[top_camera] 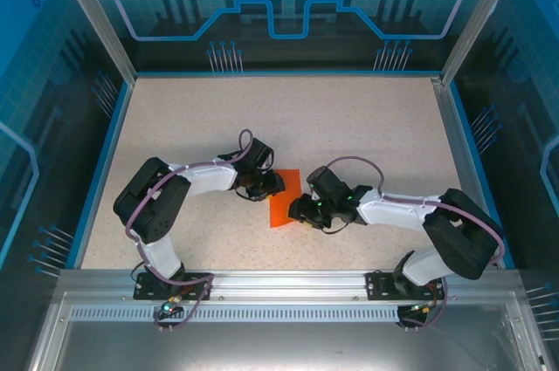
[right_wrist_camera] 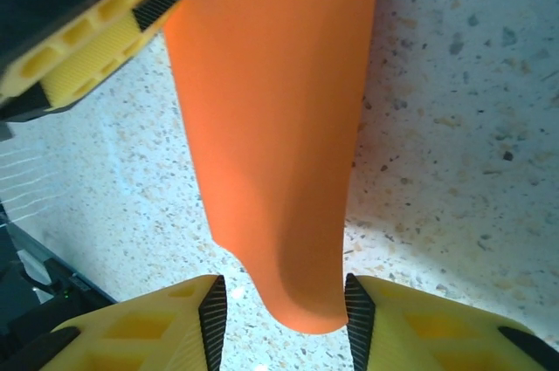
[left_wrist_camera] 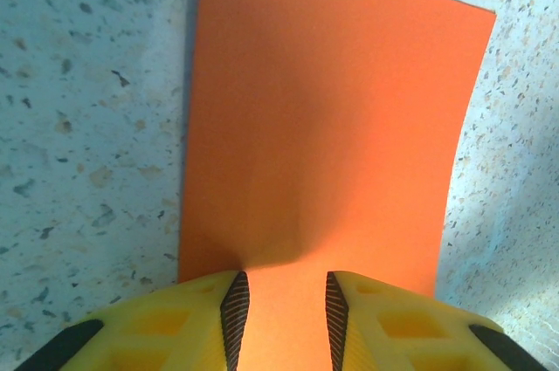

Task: Fold a paper plane with a square sheet of paper (pick it up from the middle)
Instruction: Third fold the triangle at the center of the table.

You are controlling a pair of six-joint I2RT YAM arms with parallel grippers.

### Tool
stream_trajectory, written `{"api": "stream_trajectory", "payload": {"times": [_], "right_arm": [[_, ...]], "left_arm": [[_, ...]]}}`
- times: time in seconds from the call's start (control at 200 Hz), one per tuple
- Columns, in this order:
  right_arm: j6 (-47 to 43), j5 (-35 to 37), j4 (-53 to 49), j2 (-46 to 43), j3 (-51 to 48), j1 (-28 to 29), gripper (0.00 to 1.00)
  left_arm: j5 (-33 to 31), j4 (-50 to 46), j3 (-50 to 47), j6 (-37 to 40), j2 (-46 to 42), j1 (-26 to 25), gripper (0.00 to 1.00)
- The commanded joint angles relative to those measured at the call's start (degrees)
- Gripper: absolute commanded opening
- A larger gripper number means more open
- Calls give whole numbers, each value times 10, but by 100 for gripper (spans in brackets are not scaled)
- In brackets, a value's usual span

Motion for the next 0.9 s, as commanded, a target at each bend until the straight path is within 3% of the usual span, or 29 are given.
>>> {"api": "stream_trajectory", "payload": {"times": [0.0,0.47,0.68,0.895], "right_arm": [[12,3,42,-17,-16,-2,43],[23,-60,113,66,-8,-3,43],[17,-37,83,46,-12,-10,41],[56,-9,103,9,-57,-9,32]], "left_arm": [[-18,-47,-16,-1,-3,2,34],[-15,-46,-18,-1,-3,2,34],[-16,-51,-16,2,-11,1,34],[-17,-50,-16,3,-11,2,34]]}}
